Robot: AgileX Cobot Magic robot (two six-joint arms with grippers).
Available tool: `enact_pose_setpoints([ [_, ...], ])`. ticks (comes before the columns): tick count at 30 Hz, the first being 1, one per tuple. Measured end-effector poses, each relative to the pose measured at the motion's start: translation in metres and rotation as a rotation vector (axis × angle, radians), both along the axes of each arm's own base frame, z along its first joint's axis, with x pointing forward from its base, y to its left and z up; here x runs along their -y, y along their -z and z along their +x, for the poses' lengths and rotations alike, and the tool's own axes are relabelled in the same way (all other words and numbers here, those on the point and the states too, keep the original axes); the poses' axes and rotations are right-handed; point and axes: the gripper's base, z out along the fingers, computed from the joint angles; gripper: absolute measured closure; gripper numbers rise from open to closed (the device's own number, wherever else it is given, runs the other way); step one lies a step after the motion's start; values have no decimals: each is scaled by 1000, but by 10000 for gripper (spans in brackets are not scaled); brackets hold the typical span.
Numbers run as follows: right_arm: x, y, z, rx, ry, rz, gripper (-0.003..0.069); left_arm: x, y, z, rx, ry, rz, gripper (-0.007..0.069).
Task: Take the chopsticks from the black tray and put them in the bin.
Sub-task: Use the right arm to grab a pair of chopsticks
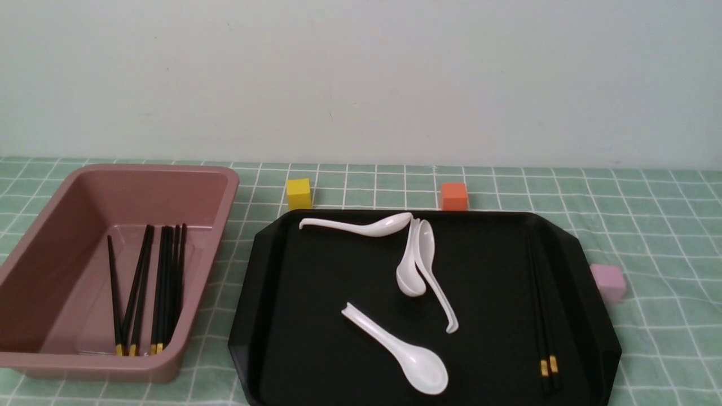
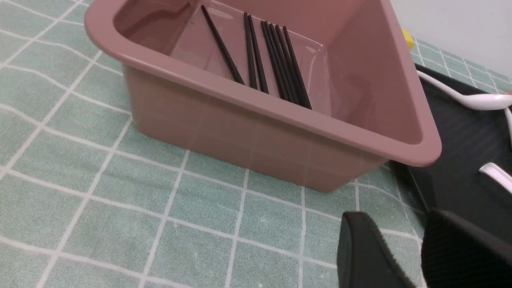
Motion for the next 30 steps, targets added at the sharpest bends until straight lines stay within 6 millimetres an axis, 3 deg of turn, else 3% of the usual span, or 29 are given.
enact_pose_setpoints([
  [2, -4, -10, 7, -59, -30, -86, 613, 0, 0, 0, 0, 0, 0, 385],
  [4, -16, -17, 34, -275, -138, -213, 659, 0, 0, 0, 0, 0, 0, 385],
  [5, -17, -18, 33, -279, -146, -218, 659, 0, 0, 0, 0, 0, 0, 385],
  [7, -27, -15, 62, -519, -266, -275, 658, 0, 0, 0, 0, 0, 0, 385],
  [13, -46, 10, 129, -964, -506, -317, 653, 0, 0, 0, 0, 0, 0, 385],
  [19, -75, 44, 185, -1193, -651, -379, 634, 0, 0, 0, 0, 0, 0, 385],
  [24, -93, 63, 217, -1334, -565, -486, 599, 0, 0, 0, 0, 0, 0, 385],
  [30, -95, 91, 241, -1454, -349, -504, 522, 0, 0, 0, 0, 0, 0, 385],
])
